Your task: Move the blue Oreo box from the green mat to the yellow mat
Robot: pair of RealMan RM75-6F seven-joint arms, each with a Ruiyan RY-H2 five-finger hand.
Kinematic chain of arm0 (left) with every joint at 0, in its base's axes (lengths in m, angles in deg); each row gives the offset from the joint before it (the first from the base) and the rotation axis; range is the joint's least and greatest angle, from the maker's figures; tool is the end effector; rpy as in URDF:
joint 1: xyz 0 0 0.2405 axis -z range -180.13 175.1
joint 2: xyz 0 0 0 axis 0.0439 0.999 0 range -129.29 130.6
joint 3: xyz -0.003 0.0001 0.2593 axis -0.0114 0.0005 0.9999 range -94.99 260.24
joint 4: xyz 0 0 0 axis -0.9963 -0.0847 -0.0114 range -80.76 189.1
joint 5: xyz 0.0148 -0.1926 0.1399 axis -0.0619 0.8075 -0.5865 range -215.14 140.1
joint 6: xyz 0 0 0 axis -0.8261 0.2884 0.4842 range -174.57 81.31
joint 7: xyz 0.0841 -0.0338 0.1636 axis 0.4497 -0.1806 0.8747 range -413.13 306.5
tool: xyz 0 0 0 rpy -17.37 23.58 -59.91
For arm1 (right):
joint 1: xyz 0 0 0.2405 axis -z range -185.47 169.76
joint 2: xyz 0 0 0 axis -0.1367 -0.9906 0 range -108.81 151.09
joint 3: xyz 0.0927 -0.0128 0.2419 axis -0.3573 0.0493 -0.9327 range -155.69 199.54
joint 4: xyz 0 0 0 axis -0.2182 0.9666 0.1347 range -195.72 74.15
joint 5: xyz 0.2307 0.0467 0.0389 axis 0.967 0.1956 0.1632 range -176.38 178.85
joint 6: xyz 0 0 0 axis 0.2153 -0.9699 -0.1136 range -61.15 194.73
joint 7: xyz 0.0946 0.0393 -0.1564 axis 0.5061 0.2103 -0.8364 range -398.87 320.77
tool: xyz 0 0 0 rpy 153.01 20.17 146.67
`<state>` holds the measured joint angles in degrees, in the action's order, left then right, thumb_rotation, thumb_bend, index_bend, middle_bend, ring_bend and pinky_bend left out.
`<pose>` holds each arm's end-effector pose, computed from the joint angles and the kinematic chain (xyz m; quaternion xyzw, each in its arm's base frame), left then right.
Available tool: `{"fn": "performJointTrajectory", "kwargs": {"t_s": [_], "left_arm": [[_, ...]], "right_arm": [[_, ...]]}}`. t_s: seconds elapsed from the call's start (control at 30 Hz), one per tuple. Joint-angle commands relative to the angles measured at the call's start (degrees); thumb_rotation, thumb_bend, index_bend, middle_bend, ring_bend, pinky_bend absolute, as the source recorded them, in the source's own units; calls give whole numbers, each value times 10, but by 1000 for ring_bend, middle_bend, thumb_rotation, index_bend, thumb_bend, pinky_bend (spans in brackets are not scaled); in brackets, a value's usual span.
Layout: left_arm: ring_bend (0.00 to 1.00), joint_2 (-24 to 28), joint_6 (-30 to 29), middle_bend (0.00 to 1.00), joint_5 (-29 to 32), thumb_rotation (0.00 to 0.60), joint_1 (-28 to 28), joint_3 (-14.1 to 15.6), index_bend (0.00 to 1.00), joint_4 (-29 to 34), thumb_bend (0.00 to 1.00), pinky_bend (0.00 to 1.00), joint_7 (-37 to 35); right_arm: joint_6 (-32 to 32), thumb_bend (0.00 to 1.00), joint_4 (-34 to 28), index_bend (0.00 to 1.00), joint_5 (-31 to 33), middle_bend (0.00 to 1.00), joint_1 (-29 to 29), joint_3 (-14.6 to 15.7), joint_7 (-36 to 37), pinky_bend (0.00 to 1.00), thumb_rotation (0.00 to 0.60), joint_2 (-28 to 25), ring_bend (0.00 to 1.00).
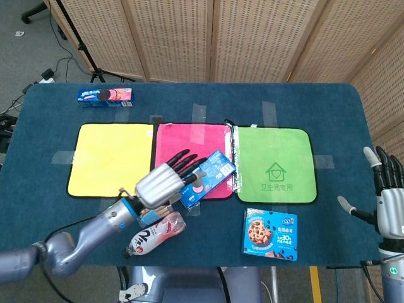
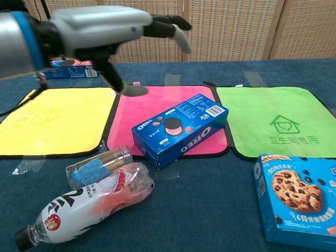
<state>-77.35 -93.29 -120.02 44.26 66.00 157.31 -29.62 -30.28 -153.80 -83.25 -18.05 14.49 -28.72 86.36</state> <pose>-0.0037 0.3436 -0.0202 -0.8341 -0.1823 -0.4367 0.2834 -0.2788 -0.2646 0.1791 0.5034 -0.3378 0.5590 0.5657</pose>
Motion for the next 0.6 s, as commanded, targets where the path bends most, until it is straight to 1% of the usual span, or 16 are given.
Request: {"fn": "performJointTrajectory", "kwargs": {"t_s": [0.03,0.1,0.2,0.37,0.47,0.53,0.6], "left_arm": [[0,-76,56,0,73,600,77,-21,220,-75,341,0,69],[0,-101,67,0,93,600,103,-18,228,-110,354,0,91],[0,-123,78,0,107,600,128,-13,234,-151,365,0,104],[0,-147,85,0,101,600,153,-1,248,-196,387,0,99],[0,-164,92,0,90,600,172,10,259,-222,446,0,91],[0,-174,99,0,75,600,187,21,266,-236,475,0,102],[0,-187,106,1,84,600,198,25,270,-249,489,0,102]], "right_arm": [[6,0,3,0,9,0,2,-8,7,0,600,-2,0],[12,0,5,0,16,0,4,-13,13,0,600,-4,0],[16,0,7,0,22,0,7,-18,19,0,600,-6,0],[19,0,8,0,29,0,11,-26,26,0,600,-8,0],[22,0,6,0,32,0,14,-31,28,0,600,-10,0],[21,0,6,0,32,0,15,-34,29,0,600,-11,0],[21,0,5,0,31,0,17,-36,29,0,600,-12,0]]}}
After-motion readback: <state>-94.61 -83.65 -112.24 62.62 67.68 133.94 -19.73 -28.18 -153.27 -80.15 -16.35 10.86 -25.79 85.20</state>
